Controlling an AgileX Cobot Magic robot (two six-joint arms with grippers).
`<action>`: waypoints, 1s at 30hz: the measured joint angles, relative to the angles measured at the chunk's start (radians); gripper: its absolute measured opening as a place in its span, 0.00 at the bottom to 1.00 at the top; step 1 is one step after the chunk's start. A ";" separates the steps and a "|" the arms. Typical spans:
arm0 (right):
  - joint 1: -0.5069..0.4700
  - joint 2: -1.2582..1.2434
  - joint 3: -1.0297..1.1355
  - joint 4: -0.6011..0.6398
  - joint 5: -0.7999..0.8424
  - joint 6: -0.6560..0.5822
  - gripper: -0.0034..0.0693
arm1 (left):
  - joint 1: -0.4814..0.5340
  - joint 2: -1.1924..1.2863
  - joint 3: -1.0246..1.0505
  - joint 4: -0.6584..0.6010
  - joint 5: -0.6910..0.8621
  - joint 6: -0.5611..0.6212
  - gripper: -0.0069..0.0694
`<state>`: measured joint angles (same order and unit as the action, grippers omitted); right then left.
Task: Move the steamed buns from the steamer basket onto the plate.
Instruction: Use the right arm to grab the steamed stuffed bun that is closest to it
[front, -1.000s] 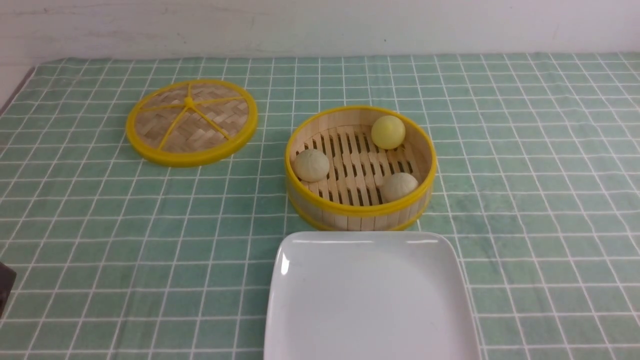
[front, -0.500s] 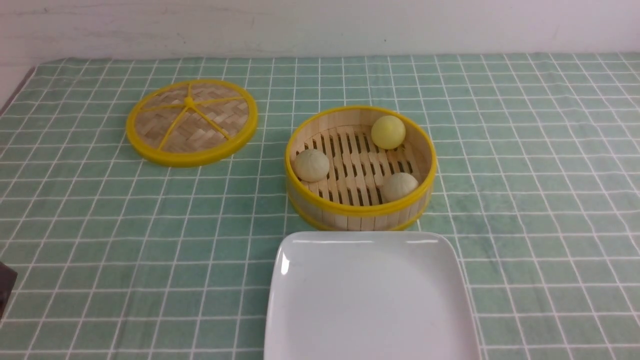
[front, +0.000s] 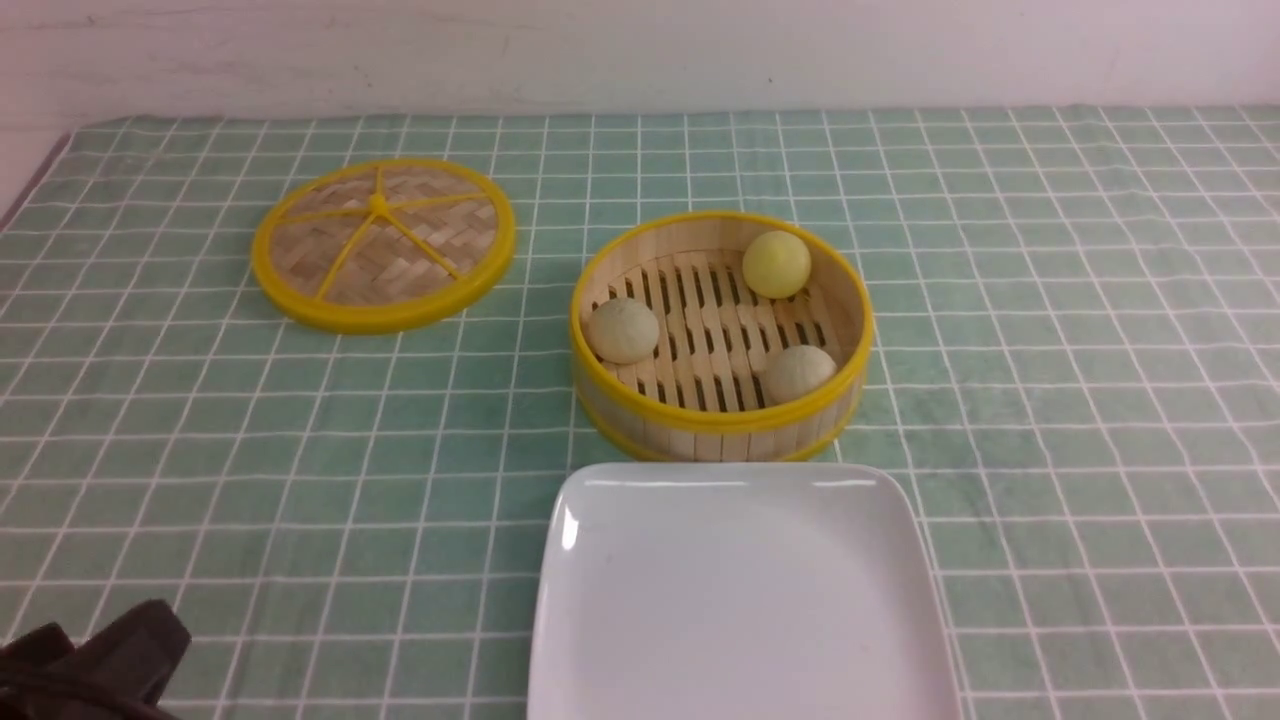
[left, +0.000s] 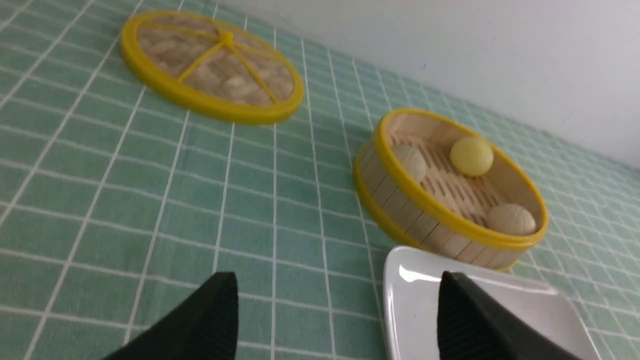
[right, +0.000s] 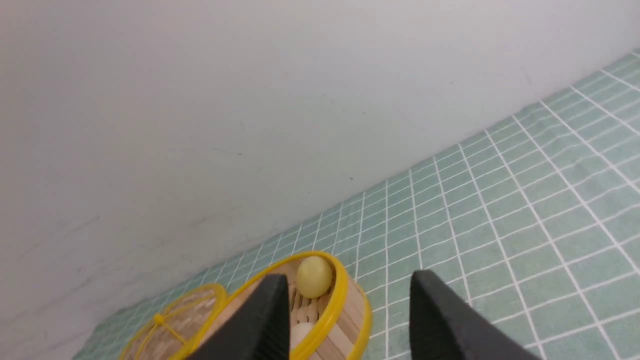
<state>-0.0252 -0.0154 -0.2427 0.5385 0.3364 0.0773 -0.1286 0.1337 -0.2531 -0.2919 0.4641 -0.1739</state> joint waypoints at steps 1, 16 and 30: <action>0.000 0.011 -0.046 0.000 0.070 -0.029 0.52 | 0.000 0.037 -0.026 -0.003 -0.003 0.008 0.80; 0.000 0.368 -0.451 0.044 0.413 -0.327 0.52 | 0.000 0.389 -0.360 -0.052 0.019 0.207 0.80; 0.000 1.000 -0.973 0.086 0.758 -0.589 0.52 | 0.000 0.425 -0.422 -0.128 0.054 0.222 0.80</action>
<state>-0.0252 0.9849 -1.2158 0.6247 1.0948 -0.5116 -0.1286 0.5590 -0.6756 -0.4195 0.5180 0.0477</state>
